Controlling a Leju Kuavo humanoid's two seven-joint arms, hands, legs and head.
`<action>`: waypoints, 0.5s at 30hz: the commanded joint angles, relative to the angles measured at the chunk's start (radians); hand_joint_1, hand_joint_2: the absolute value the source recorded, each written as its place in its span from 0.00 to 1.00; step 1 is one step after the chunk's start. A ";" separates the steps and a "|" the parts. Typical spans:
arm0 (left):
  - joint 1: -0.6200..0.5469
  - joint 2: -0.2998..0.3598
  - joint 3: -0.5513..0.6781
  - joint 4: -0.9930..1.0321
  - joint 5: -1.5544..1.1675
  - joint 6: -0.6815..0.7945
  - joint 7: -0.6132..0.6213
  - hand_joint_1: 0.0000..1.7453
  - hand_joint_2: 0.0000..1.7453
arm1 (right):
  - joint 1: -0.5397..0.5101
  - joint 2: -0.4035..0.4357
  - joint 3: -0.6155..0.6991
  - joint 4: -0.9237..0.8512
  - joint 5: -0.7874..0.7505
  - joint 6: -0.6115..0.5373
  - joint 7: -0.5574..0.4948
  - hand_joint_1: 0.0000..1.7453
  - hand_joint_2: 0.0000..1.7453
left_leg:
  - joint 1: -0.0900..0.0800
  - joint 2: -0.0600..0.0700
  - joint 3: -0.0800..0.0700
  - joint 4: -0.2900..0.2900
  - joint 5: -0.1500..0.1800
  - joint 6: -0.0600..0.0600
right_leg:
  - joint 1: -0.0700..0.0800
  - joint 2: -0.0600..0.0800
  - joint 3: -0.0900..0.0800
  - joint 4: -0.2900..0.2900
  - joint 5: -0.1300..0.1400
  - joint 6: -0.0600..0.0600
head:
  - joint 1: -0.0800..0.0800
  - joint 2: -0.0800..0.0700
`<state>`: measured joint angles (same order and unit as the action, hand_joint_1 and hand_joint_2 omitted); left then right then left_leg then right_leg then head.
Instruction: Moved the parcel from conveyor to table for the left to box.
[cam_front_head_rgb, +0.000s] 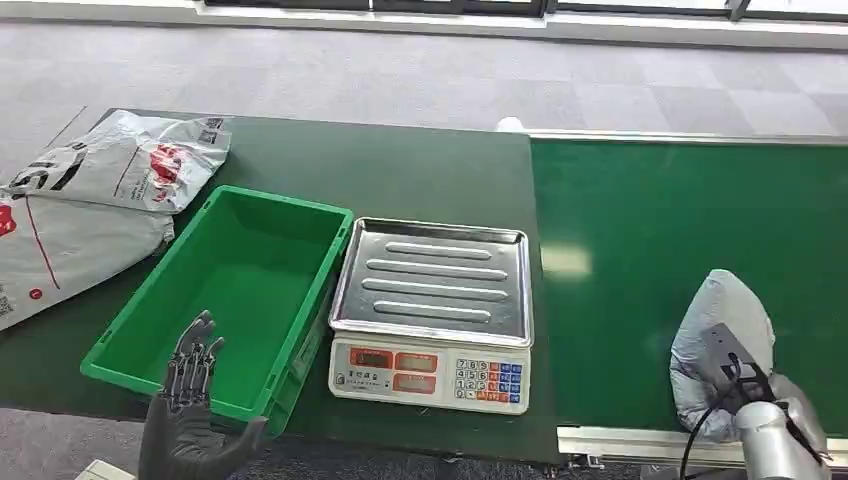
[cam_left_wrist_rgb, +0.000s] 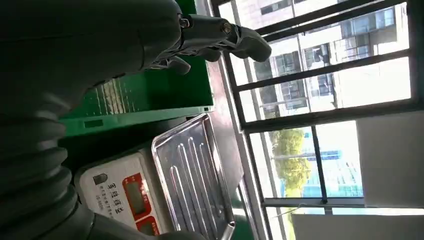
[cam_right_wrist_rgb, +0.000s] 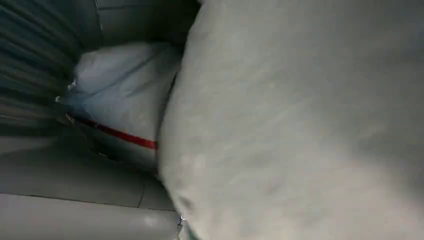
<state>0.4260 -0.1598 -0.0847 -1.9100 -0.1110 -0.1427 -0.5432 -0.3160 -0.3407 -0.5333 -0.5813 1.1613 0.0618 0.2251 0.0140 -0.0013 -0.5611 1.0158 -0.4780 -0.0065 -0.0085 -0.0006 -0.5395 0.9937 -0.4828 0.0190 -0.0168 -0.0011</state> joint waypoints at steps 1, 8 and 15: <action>-0.011 0.028 -0.021 0.042 -0.009 0.022 -0.001 0.00 1.00 | -0.025 0.038 0.021 0.091 -0.006 0.056 0.014 1.00 1.00 | 0.000 0.000 -0.001 -0.002 0.003 0.001 | 0.000 0.000 -0.001 -0.003 0.004 0.001 | 0.000 0.000; -0.009 0.026 -0.019 0.037 -0.007 0.028 -0.001 0.00 1.00 | -0.029 0.048 0.022 0.074 -0.014 0.032 -0.001 1.00 1.00 | -0.001 0.001 -0.001 -0.002 0.003 0.001 | -0.001 0.001 -0.001 -0.003 0.005 0.001 | 0.000 0.000; -0.009 0.026 -0.019 0.037 -0.007 0.028 -0.001 0.00 1.00 | -0.029 0.048 0.022 0.074 -0.014 0.032 -0.001 1.00 1.00 | -0.001 -0.001 -0.002 -0.002 0.003 0.002 | 0.000 -0.001 -0.002 -0.003 0.004 0.001 | 0.000 0.000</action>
<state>0.4261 -0.1575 -0.0847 -1.9093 -0.1190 -0.1148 -0.5470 -0.3544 -0.3368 -0.5333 -0.5692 1.1486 0.0889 0.2182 0.0132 -0.0030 -0.5628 1.0167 -0.4770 -0.0051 -0.0088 -0.0023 -0.5404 0.9935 -0.4807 0.0208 -0.0172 -0.0011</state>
